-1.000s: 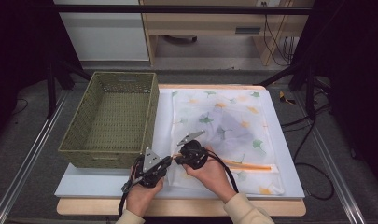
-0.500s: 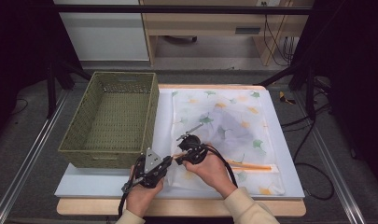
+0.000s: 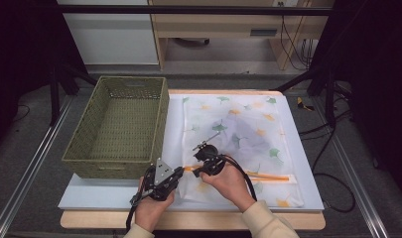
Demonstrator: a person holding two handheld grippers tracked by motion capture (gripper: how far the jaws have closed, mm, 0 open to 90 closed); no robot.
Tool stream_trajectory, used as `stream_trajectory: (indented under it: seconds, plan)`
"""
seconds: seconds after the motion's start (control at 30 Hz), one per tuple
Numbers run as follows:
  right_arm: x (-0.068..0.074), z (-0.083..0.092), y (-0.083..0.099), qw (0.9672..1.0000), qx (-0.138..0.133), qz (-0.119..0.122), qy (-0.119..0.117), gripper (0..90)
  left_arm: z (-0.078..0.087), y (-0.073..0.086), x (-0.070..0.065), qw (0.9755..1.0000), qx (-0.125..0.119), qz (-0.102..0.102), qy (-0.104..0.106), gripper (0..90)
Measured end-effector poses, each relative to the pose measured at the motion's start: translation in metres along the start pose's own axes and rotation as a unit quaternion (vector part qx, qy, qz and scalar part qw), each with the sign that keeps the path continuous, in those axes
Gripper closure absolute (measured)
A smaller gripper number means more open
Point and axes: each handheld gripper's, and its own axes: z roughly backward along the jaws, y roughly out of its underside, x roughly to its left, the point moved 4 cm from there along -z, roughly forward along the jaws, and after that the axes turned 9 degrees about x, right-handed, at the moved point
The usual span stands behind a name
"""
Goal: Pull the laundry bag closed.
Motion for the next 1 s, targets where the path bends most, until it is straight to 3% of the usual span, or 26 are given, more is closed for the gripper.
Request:
stream_trajectory:
  seconds: [0.2,0.4,1.0]
  plan:
    - [-0.012,0.003,0.012,0.9998,0.001,-0.019,-0.001,90.0,0.000,0.001,0.000,1.0000,0.000,0.000,0.000,86.2]
    - [-0.019,0.007,0.019,0.9998,-0.002,-0.020,0.004,90.0,0.000,0.000,0.000,1.0000,-0.001,0.002,-0.001,86.2]
    - [-0.020,0.009,0.021,0.9998,-0.011,-0.012,0.007,90.0,-0.001,0.001,-0.001,1.0000,-0.001,0.004,0.001,86.2]
